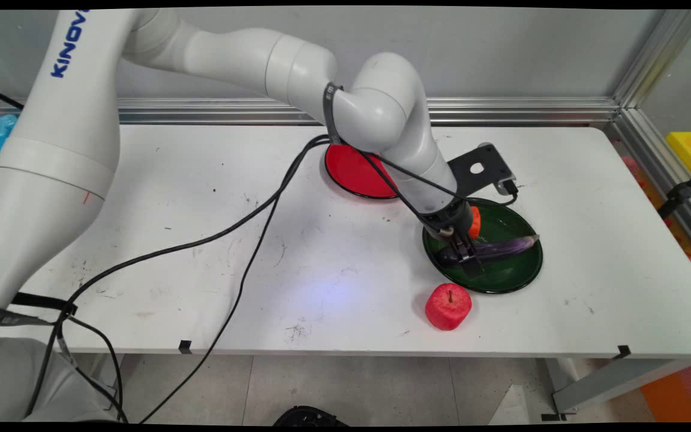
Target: Pick up the eggplant from the green plate, then place the picked object on the red plate
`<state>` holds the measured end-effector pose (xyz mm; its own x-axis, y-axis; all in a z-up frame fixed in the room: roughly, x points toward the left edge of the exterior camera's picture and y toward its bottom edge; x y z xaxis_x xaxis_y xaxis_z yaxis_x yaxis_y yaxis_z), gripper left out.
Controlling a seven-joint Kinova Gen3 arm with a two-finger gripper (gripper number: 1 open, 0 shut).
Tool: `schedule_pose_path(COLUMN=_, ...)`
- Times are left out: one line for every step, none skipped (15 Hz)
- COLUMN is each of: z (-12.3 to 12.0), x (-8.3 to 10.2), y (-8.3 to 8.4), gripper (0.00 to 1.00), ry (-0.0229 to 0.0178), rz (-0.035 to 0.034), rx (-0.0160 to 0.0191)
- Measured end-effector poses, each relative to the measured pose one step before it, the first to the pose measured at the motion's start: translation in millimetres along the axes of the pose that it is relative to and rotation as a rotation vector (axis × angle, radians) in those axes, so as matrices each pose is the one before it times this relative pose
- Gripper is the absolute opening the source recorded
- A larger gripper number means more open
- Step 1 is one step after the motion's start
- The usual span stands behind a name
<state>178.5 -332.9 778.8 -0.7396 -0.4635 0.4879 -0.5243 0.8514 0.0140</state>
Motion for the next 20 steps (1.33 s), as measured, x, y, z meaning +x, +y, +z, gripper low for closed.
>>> schedule_pose_path(z=3.77, x=-0.25, y=0.71, gripper=1.00, ry=0.00256, rz=-0.00349, rx=-0.00031)
schedule_pose_path(z=2.50, x=-0.14, y=0.48, gripper=1.00, ry=0.00190, rz=-0.00219, rx=-0.00023)
schedule_pose_path(z=3.37, x=-0.10, y=0.85, gripper=0.00, ry=0.00322, rz=-0.00275, rx=-0.00139)
schedule_pose_path(z=2.22, x=-0.02, y=0.58, gripper=0.00, ry=0.00219, rz=-0.00220, rx=-0.00129)
schedule_pose_path(z=1.97, x=0.04, y=0.48, gripper=0.00, ry=0.00206, rz=-0.00205, rx=-0.00098)
schedule_pose_path(z=1.26, x=0.05, y=0.41, gripper=0.00, ry=0.00160, rz=-0.00166, rx=-0.00144)
schedule_pose_path(z=1.13, x=0.06, y=0.27, gripper=0.00, ry=0.00130, rz=-0.00179, rx=-0.00087)
schedule_pose_path(z=0.75, x=-0.01, y=0.23, gripper=0.00, ry=0.00109, rz=-0.00110, rx=-0.00059)
schedule_pose_path(z=0.77, x=-0.02, y=0.16, gripper=0.00, ry=0.00119, rz=-0.00108, rx=-0.00027)
schedule_pose_path(z=0.22, x=-0.07, y=-0.01, gripper=0.00, ry=0.00061, rz=-0.00023, rx=-0.00023)
schedule_pose_path(z=-0.09, x=-0.14, y=-0.30, gripper=0.00, ry=0.00038, rz=-0.00018, rx=0.00011)
schedule_pose_path(z=-0.47, x=0.00, y=-0.47, gripper=0.00, ry=0.00053, rz=0.00053, rx=0.00052)
schedule_pose_path(z=-1.10, x=0.64, y=-0.82, gripper=0.00, ry=0.00135, rz=0.00094, rx=0.00112)
schedule_pose_path(z=-1.99, x=1.17, y=-1.14, gripper=0.00, ry=0.00261, rz=0.00217, rx=0.00066)
schedule_pose_path(z=-2.83, x=2.40, y=-1.56, gripper=0.00, ry=0.00496, rz=0.00306, rx=-0.00032)
schedule_pose_path(z=-3.43, x=3.09, y=-1.69, gripper=0.00, ry=0.00594, rz=0.00386, rx=-0.00183)
schedule_pose_path(z=-5.04, x=4.41, y=-2.55, gripper=0.00, ry=0.00800, rz=0.00513, rx=-0.00256)
schedule_pose_path(z=-5.93, x=4.68, y=-3.11, gripper=0.00, ry=0.00813, rz=0.00727, rx=-0.00337)
schedule_pose_path(z=-6.19, x=3.70, y=-3.60, gripper=0.00, ry=0.00568, rz=0.00704, rx=-0.00305)
schedule_pose_path(z=-5.35, x=2.81, y=-3.35, gripper=0.00, ry=0.00355, rz=0.00659, rx=-0.00171)
